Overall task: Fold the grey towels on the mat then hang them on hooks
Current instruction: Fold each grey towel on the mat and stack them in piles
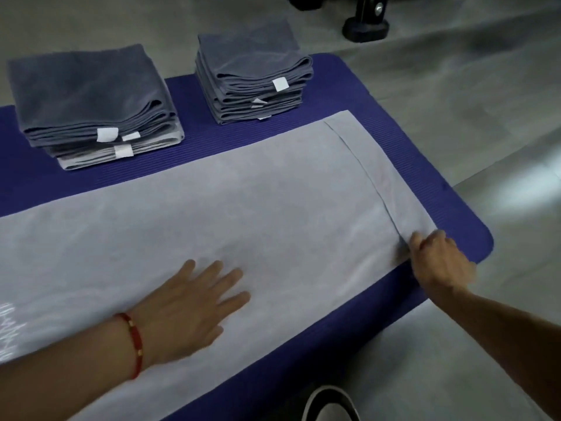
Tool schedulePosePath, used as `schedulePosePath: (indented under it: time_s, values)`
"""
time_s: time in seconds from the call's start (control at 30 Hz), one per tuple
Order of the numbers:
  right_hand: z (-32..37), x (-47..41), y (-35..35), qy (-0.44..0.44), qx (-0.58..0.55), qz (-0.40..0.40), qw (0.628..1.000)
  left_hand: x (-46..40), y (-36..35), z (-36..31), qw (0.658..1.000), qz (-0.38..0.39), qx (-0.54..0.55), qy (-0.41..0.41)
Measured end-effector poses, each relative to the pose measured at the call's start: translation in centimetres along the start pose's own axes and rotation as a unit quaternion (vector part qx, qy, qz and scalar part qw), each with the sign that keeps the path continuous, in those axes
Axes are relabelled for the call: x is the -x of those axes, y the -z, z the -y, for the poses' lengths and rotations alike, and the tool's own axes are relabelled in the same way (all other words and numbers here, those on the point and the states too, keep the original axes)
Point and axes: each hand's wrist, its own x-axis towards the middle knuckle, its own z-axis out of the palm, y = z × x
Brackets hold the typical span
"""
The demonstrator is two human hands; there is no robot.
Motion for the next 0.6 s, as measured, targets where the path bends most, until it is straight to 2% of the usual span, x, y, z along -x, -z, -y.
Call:
schedulePosePath:
  time_s: [0.07, 0.13, 0.2, 0.33, 0.5, 0.57, 0.6]
  values:
    - [-1.8, -1.7, -0.8, -0.136, -0.010, 0.051, 0.989, -3.4, -0.2, 0.9, 0.998, 0.049, 0.009, 0.027]
    - [-2.4, -2.6, -1.8, -0.186, -0.074, 0.095, 0.975, -7.3, -0.3, 1.0, 0.993, 0.082, 0.037, 0.071]
    - [-2.2, -2.9, -2.2, -0.210, -0.148, 0.077, 0.963, -11.1, -0.8, 1.0, 0.986, 0.095, 0.075, 0.118]
    - [-3.4, -4.1, -2.0, -0.181, -0.194, 0.041, 0.963, -16.4, -1.8, 1.8, 0.975, 0.050, 0.076, 0.203]
    - [-3.2, -3.9, -0.6, -0.154, -0.180, 0.037, 0.971, -18.6, -3.7, 5.7, 0.957, 0.057, 0.048, 0.280]
    - [-1.6, -4.5, -0.3, -0.109, -0.180, 0.014, 0.978, -18.6, -4.4, 6.9, 0.950, 0.056, 0.070, 0.300]
    - [-0.4, -5.5, -0.3, -0.052, -0.185, -0.001, 0.981, -18.6, -4.7, 7.1, 0.947, 0.055, 0.076, 0.306]
